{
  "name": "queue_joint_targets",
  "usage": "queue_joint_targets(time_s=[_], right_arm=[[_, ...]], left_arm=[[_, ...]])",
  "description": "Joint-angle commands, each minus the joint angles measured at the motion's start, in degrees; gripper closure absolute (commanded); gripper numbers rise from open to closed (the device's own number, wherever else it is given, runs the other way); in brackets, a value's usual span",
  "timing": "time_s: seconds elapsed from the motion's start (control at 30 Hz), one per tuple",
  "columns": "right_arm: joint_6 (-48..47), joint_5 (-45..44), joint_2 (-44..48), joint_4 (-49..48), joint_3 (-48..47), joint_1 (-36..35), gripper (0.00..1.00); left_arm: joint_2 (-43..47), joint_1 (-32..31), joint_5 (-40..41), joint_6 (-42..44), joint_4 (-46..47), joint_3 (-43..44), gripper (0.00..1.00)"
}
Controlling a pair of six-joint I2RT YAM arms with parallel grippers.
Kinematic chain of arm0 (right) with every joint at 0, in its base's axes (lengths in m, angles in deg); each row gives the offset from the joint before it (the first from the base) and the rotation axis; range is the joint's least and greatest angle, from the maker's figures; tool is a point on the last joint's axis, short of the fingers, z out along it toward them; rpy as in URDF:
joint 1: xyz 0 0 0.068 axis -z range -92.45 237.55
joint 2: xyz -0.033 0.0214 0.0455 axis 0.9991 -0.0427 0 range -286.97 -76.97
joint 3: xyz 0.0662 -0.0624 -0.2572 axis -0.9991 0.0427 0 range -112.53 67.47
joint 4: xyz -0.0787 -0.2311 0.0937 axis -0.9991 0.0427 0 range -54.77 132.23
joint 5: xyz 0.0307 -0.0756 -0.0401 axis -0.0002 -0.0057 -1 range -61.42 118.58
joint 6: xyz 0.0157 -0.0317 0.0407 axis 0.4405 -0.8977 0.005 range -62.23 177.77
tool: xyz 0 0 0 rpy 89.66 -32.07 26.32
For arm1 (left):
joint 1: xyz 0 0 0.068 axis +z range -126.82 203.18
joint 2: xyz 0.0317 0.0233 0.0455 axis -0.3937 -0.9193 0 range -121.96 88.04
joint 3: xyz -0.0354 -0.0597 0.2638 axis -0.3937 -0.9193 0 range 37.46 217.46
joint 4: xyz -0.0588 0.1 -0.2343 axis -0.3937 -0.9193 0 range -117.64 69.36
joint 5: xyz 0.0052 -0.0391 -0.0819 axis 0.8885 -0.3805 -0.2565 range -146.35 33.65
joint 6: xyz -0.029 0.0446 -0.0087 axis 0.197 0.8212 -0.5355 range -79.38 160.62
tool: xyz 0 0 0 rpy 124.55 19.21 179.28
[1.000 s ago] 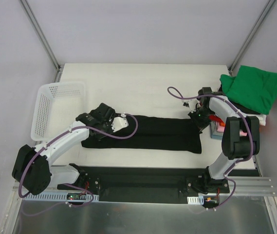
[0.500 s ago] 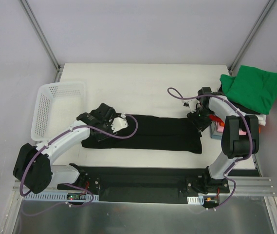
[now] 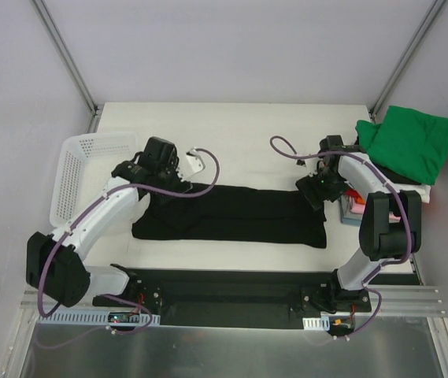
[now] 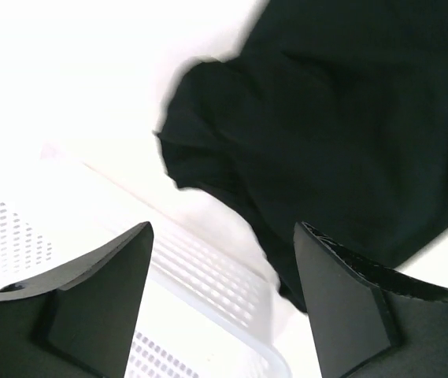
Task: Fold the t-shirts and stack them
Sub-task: Fold the tshirt
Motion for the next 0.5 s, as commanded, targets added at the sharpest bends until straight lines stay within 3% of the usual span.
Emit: queue_joint_targets(time_s=[0.0,0.07,0.47], right_arm=[[0.75,-1.09,0.87,0.56,-4.32,-1.73,0.08],[1.01,-1.79,0.43,0.3,-5.11,-2.69,0.03],[0.4,-6.36,-5.98,-0.84,-7.31,-5.69,0.04]], left_arm=[[-8.66,5.13,-6.62,1.06,4.42,7.89,0.27],[-13.74,6.02,-7.59,1.5,5.12,10.79,0.26],[-28.88,7.69,-10.32,2.21,6.44,19.06,0.26]])
